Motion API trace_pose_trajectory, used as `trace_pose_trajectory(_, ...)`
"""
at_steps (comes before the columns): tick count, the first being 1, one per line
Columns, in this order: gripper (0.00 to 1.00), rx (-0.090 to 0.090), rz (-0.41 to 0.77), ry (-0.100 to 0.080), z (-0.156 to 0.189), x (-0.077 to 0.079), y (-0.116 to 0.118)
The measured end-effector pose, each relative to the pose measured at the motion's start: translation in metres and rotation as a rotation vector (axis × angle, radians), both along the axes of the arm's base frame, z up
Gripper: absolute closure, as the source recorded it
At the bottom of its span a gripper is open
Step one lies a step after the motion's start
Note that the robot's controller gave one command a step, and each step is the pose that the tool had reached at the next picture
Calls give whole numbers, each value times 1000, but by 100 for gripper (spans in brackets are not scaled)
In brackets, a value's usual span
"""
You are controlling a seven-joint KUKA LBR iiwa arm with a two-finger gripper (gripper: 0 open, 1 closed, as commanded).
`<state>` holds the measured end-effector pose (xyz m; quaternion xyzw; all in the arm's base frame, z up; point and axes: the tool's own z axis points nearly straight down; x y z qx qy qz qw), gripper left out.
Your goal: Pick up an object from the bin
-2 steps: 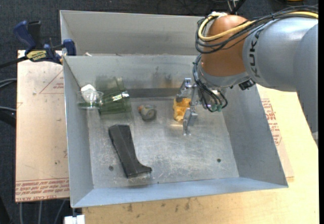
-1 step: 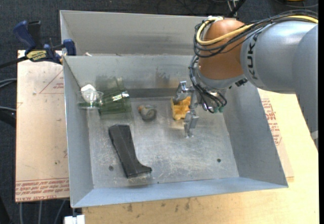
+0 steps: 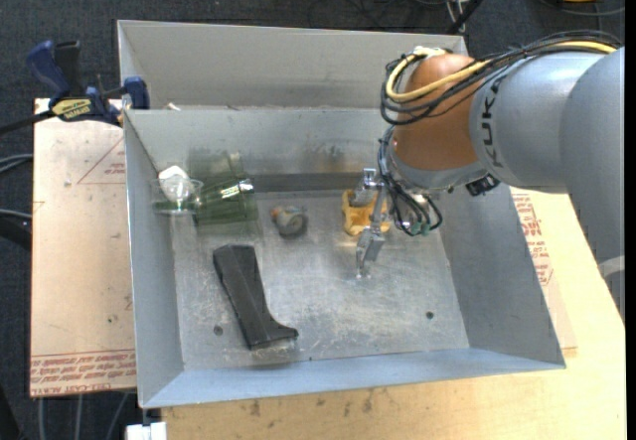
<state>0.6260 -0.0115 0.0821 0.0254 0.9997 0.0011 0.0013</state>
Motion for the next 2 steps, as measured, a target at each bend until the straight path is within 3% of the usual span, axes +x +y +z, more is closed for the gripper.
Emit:
trace_pose_trajectory(1,0,2,15,-11,-2,9,-10)
trace_pose_trajectory(2,0,4,21,-19,-3,8,-20)
